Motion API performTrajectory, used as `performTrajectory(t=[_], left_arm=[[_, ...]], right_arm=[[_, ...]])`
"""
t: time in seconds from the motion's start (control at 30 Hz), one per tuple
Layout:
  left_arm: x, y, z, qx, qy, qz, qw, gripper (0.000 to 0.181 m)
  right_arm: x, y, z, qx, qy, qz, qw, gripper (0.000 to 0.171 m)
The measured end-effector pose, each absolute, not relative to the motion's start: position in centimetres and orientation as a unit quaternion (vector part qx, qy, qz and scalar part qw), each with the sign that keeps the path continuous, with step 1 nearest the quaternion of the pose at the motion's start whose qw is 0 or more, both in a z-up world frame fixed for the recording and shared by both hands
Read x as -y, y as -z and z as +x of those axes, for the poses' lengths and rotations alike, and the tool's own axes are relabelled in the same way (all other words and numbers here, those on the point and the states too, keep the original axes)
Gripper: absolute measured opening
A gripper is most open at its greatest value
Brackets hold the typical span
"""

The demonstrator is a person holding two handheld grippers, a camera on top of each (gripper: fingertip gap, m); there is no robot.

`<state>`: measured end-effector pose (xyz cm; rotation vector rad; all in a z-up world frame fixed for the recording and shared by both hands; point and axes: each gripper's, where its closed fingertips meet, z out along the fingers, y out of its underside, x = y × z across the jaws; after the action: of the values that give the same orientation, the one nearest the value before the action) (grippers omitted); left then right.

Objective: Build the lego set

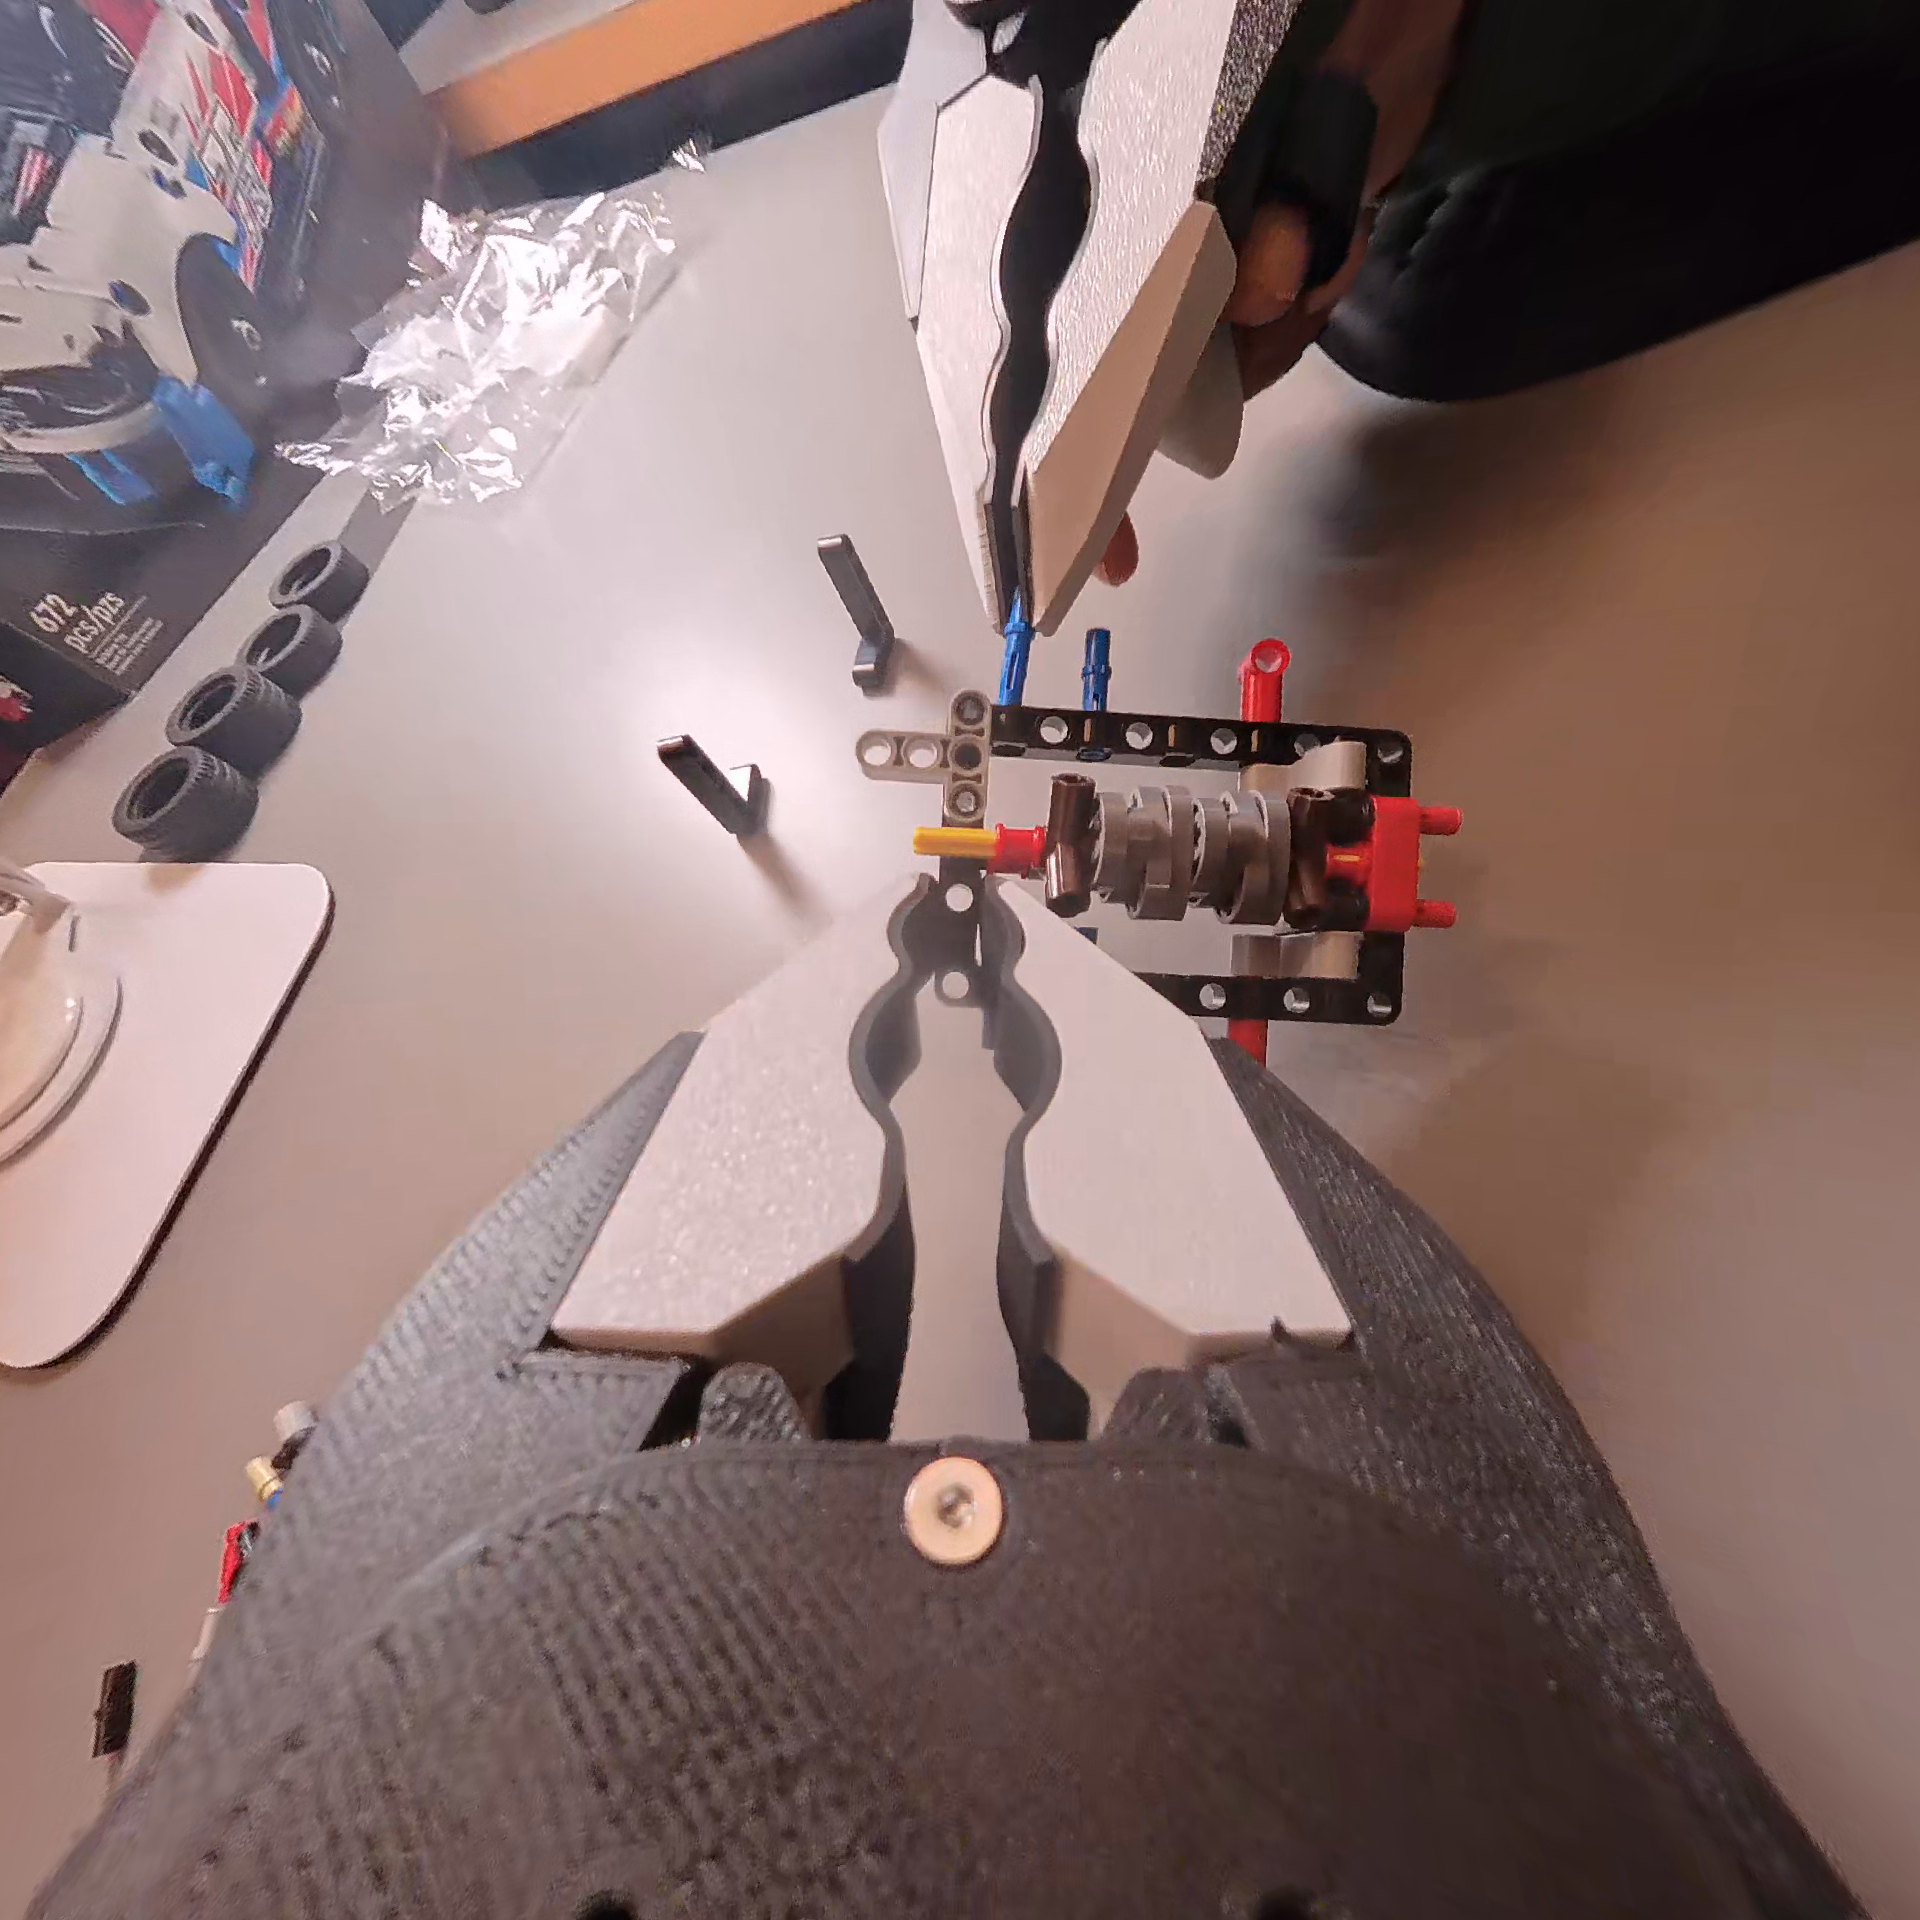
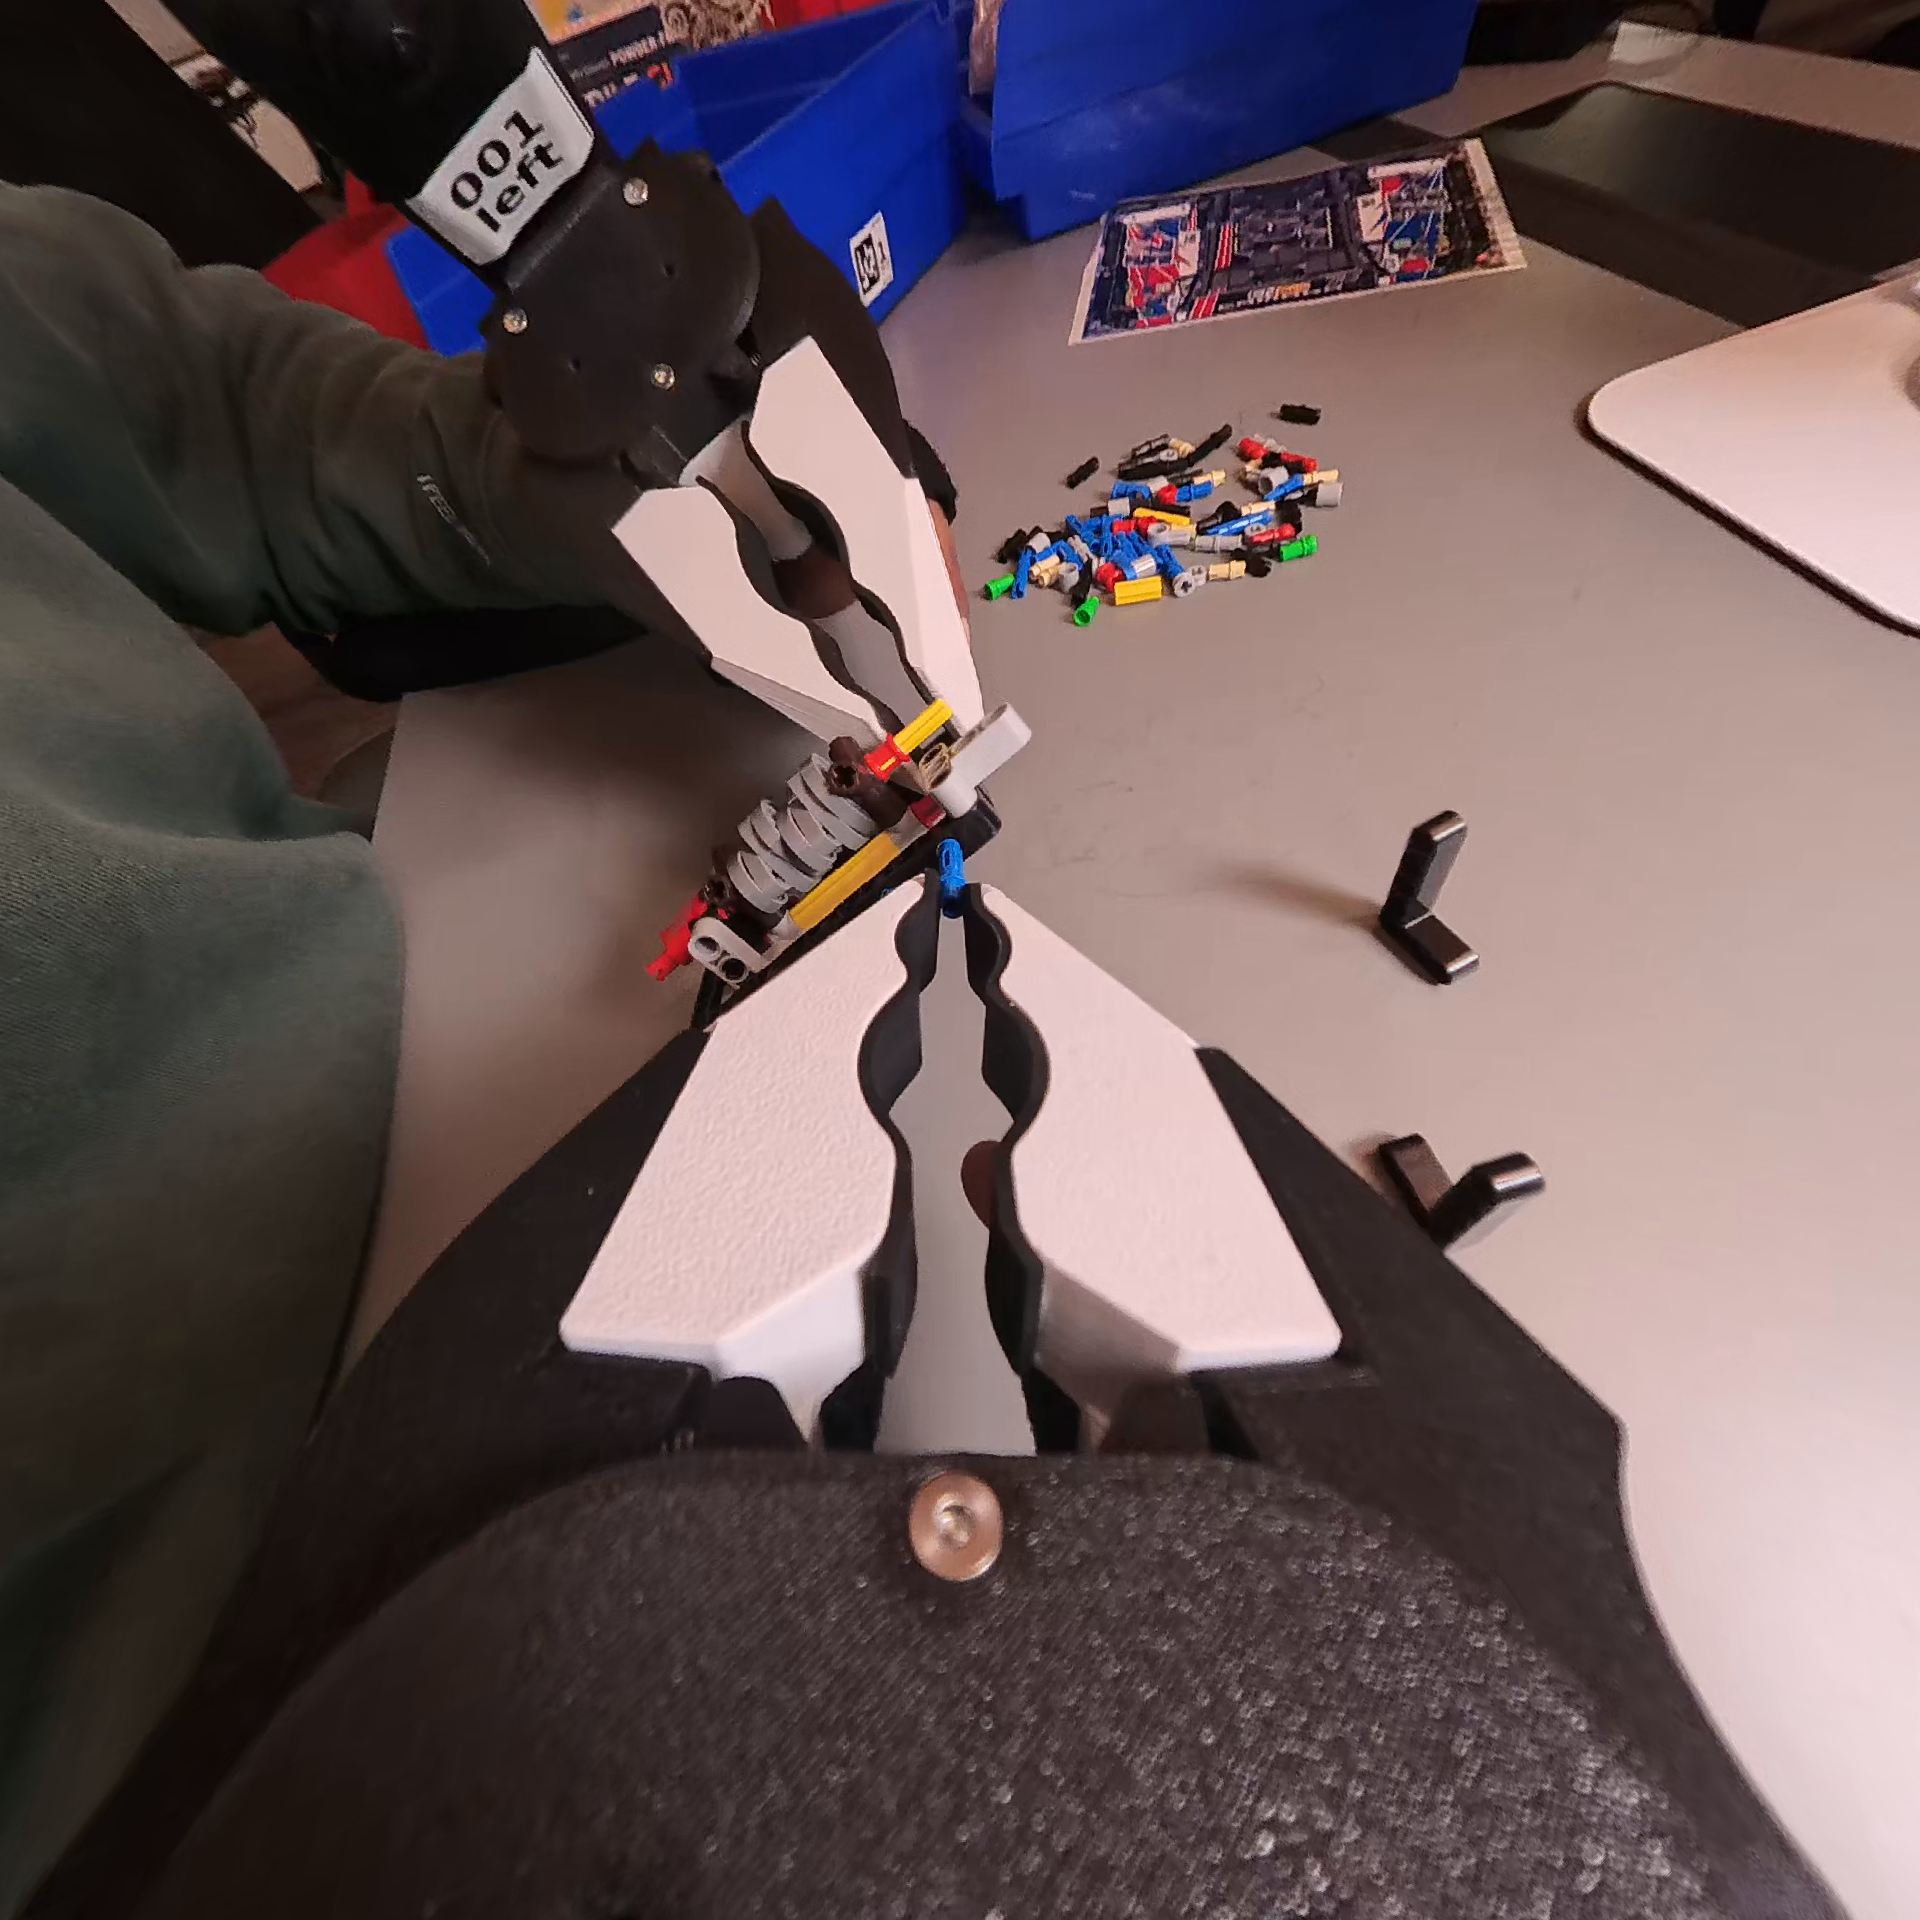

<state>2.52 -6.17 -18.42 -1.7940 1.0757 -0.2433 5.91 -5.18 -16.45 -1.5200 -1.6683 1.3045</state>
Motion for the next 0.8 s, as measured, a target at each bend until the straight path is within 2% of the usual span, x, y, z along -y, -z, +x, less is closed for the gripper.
performTrajectory(t=[0.2,0.47,0.57,0.67,0.8], left_arm=[[6.5,19.2,3.0,-0.450,0.101,-0.747,0.479,0.006],[5.9,17.6,2.5,-0.380,0.173,-0.752,0.510,0.006],[5.5,16.4,2.2,-0.347,0.199,-0.747,0.531,0.006],[5.5,16.1,2.1,-0.332,0.218,-0.744,0.537,0.006],[5.8,16.0,2.3,-0.335,0.219,-0.739,0.542,0.005]], right_arm=[[5.5,17.5,5.9,0.630,-0.454,-0.583,0.238,0.002],[4.3,15.9,5.4,0.499,-0.591,-0.609,0.175,0.002],[3.8,14.2,5.0,0.454,-0.637,-0.595,0.185,0.002],[3.9,13.9,4.9,0.471,-0.623,-0.588,0.212,0.002],[4.3,13.8,5.2,0.485,-0.618,-0.585,0.203,0.002]])
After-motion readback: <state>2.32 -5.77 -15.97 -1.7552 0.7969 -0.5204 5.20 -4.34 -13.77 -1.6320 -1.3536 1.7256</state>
